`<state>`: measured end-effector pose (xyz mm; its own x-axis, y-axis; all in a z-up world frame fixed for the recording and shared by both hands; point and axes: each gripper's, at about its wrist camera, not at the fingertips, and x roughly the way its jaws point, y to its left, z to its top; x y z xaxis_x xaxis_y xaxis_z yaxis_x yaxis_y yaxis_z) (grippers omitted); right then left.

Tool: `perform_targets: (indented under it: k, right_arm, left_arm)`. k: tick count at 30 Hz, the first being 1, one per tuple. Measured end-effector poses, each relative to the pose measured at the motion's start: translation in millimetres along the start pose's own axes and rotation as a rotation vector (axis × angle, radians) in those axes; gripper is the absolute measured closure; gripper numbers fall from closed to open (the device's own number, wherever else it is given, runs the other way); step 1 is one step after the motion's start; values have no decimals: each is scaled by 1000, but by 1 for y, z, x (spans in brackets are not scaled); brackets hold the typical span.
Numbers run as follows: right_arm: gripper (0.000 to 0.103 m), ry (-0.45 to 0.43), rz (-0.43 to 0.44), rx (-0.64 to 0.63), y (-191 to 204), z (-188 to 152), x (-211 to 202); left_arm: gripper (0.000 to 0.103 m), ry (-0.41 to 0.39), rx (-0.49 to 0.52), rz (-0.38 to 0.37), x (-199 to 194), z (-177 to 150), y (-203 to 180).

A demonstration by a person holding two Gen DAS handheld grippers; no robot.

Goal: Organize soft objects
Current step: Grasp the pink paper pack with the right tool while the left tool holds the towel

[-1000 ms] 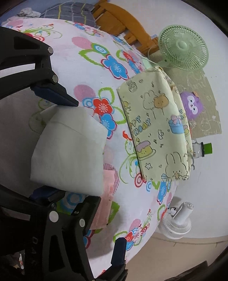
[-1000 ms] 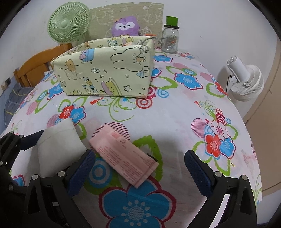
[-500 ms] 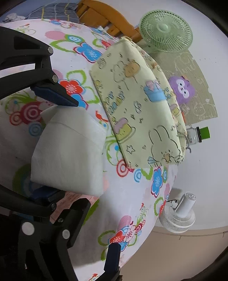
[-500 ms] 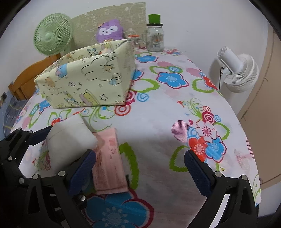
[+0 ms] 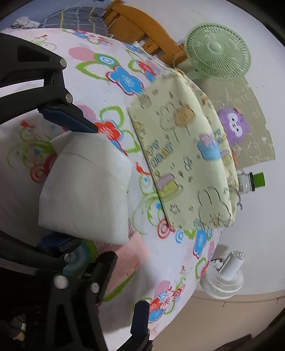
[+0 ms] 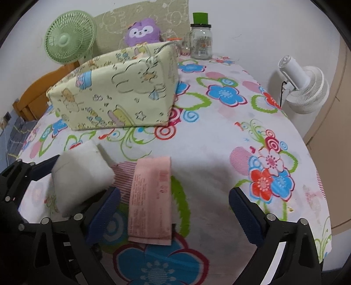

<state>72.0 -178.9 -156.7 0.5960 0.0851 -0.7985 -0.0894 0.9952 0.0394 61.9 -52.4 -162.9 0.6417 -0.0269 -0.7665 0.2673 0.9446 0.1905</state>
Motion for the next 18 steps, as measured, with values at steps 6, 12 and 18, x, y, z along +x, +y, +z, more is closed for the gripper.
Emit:
perform_targets:
  k: [6,12,18]
  right_arm:
    - [21,29,-21,-7,9,-3,6]
    - [52,14,-52,-44,20,-4,5]
    - [60,15,-29,-27,22,0,5]
  left_arm:
    - [22,2,-22,2,-4,-7,7]
    - [22,1,-35,-18,-3,-6,7]
    - [22,-12,-40,-24,-5,-3,7]
